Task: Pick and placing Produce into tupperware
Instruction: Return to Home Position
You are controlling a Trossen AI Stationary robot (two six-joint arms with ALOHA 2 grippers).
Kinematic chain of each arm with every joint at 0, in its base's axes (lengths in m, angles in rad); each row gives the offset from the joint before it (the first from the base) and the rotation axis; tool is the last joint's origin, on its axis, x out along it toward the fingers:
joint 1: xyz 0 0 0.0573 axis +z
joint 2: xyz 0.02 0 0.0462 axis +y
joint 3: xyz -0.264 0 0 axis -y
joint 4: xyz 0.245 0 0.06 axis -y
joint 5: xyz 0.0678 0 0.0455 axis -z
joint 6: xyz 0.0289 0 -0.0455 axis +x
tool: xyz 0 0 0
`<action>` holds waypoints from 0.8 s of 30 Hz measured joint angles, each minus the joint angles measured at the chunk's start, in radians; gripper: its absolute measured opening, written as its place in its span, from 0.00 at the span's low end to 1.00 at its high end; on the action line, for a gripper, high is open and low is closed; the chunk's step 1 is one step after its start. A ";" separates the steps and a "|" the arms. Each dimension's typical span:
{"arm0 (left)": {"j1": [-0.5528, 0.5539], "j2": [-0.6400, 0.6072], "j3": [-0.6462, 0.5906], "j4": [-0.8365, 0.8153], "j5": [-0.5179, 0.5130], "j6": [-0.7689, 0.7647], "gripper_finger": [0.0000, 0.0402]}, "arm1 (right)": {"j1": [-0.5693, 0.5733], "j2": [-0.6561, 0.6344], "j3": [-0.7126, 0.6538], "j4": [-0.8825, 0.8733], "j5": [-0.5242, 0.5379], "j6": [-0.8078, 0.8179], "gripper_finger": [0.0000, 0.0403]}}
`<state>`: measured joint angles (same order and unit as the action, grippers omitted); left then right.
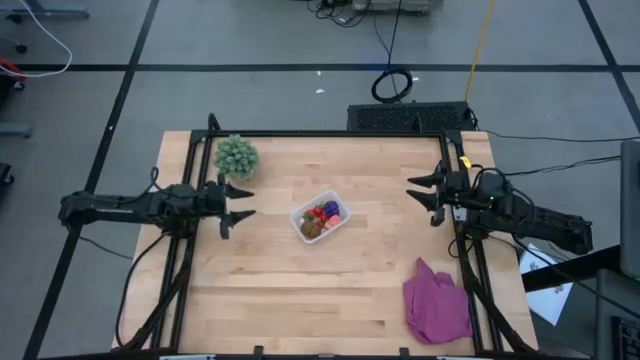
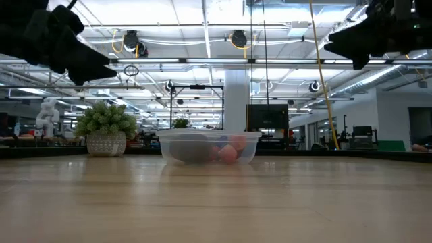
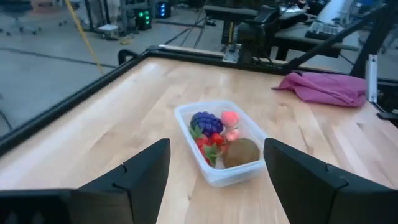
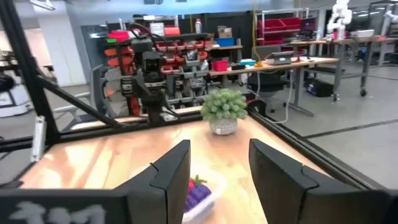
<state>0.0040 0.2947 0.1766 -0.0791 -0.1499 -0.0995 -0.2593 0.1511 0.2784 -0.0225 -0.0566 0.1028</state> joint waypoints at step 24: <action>0.053 0.000 -0.162 0.163 -0.012 -0.016 0.65 | -0.252 -0.001 -0.144 0.164 -0.145 0.039 0.39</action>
<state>0.0568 0.2943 0.0147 0.0835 -0.1614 -0.1151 -0.5117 0.1505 0.1344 0.1413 -0.2013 0.1421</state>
